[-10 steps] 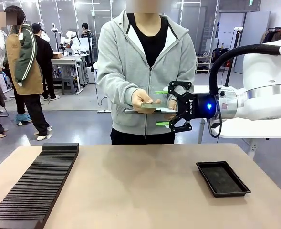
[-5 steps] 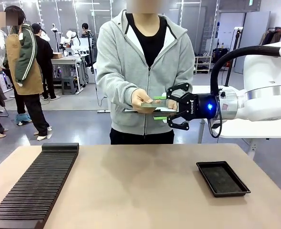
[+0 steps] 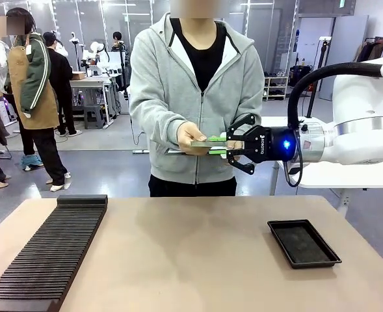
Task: Inspect the PCB.
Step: Pick up the Blank PCB that the human is holding.
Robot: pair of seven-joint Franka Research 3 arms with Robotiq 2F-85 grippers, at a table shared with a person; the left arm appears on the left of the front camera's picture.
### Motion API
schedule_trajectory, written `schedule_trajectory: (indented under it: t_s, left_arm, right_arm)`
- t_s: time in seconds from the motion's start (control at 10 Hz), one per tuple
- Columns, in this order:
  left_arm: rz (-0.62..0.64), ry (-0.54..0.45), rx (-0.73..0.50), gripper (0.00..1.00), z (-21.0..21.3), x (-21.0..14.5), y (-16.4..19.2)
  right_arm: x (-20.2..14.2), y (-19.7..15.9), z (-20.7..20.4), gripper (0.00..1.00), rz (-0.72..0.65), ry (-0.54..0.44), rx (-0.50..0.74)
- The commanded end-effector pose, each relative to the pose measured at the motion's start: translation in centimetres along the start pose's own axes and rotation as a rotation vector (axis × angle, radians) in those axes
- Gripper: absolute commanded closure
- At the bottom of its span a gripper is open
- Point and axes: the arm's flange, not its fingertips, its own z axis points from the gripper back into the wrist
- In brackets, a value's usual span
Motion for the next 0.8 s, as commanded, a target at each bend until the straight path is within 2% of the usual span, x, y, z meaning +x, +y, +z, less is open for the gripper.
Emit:
schedule_trajectory:
  t_s: [0.0,0.1,0.6,0.7]
  left_arm:
    - [-0.003,-0.001,-0.003,0.0,0.11,-0.04,-0.13]
    - [-0.003,-0.001,-0.003,0.0,0.11,-0.04,-0.13]
    - [-0.003,-0.001,-0.003,0.0,0.11,-0.04,-0.13]
    - [-0.003,-0.001,-0.003,0.0,0.11,-0.04,-0.13]
  right_arm:
    - [0.84,0.22,-0.35,0.96,0.006,0.005,0.017]
    - [0.93,0.12,-0.3,1.0,0.003,0.007,0.02]
    - [0.71,-0.12,0.19,1.0,0.034,0.001,0.007]
    - [0.42,-0.07,0.02,1.0,-0.005,0.002,0.003]
